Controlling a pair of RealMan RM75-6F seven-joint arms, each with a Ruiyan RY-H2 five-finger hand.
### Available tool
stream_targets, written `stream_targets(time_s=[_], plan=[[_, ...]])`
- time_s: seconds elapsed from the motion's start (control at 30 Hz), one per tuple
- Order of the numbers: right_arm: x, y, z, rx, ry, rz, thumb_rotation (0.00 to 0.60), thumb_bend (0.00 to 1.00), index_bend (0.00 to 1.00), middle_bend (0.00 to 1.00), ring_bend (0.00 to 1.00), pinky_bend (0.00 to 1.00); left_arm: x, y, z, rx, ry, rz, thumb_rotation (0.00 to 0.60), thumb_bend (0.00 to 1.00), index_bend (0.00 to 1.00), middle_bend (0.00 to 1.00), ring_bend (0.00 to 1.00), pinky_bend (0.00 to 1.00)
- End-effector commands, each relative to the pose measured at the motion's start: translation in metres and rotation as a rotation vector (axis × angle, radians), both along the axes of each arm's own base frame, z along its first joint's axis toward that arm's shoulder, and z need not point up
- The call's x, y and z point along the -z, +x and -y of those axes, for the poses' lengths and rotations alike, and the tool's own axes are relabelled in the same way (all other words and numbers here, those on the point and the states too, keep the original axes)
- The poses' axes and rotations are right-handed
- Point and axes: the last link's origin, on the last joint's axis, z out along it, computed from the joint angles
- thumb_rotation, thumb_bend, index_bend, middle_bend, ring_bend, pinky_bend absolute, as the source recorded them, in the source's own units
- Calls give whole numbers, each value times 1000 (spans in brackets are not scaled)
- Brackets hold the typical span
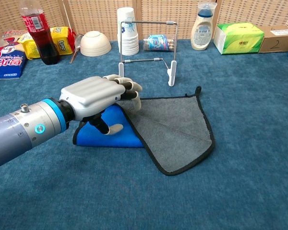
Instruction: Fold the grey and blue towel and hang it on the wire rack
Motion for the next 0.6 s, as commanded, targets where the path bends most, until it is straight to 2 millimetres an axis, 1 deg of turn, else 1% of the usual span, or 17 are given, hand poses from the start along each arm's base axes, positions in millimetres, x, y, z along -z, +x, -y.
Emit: stream_targets(time_s=[0.03,0.23,0.47,0.6], plan=[[0,0,0,2,-1,1,600,346,115,105,0,0,6,-2,-6,-9,13,-6,600,156,294,104,0,0],[0,0,0,5,0,-1,600,346,115,105,0,0,9,-2,-14,-16,32,-8,600,155,299,108,0,0],[2,0,1,7,4,0,600,345,116,105,0,0,12,2,-20,-24,47,18,600,155,354,149,0,0],[1,-1,1,9,3,0,600,346,116,105,0,0,10,0,-23,-32,62,16,600,155,376,164,0,0]])
